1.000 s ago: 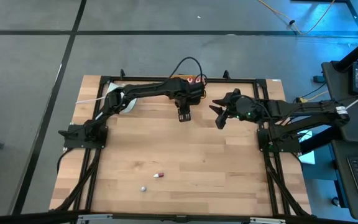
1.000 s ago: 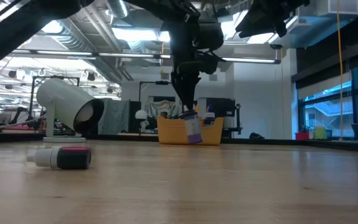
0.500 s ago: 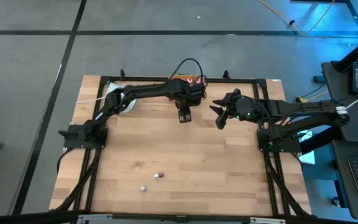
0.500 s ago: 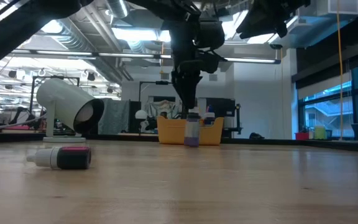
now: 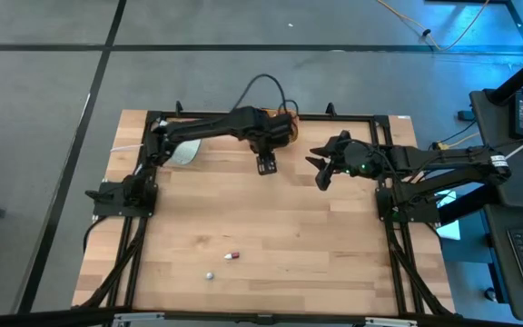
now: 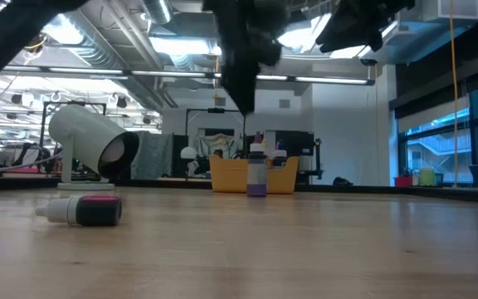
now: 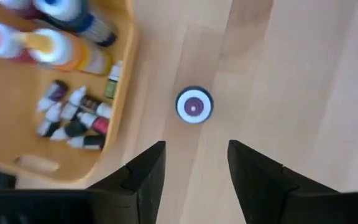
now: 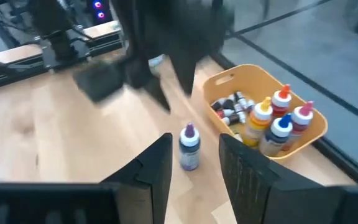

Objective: Pick & Place food coloring
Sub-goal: Put the pink food coloring bottle into the yellow bin

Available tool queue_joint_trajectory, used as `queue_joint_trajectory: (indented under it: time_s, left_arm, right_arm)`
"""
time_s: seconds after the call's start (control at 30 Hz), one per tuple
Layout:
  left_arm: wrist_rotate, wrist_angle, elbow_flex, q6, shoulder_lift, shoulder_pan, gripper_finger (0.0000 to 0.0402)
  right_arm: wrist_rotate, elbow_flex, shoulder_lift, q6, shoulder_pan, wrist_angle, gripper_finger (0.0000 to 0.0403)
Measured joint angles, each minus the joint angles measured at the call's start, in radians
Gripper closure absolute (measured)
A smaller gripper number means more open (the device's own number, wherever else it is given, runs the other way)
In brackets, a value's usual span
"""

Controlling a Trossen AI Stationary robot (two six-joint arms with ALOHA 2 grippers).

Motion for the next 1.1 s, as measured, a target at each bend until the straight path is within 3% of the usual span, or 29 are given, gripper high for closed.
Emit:
queue_joint_trajectory:
  time_s: [0.17, 0.43, 0.73, 0.93, 1.1]
  left_arm:
    - [0.012, -0.045, 0.0, -0.064, -0.137, -0.039, 0.023]
    - [0.016, -0.09, -0.031, -0.222, -0.283, -0.253, 0.0232]
    - [-0.056, -0.086, -0.236, -0.499, -0.319, -0.53, 0.0226]
    - [-0.162, 0.018, -0.418, -0.592, -0.319, -0.686, 0.0221]
    - [-0.17, 0.188, -0.561, -0.687, -0.319, -0.773, 0.0221]
  right_arm:
    - [-0.065, 0.0, 0.0, 0.0, 0.0, 0.0, 0.0269]
    - [-0.154, 0.0, 0.0, 0.002, 0.002, 0.0, 0.0269]
    - [-0.21, 0.0, 0.0, 0.022, 0.019, 0.001, 0.0269]
    - [-0.212, 0.0, 0.0, 0.021, 0.029, 0.001, 0.0269]
    - [-0.212, 0.0, 0.0, 0.023, 0.036, 0.001, 0.0269]
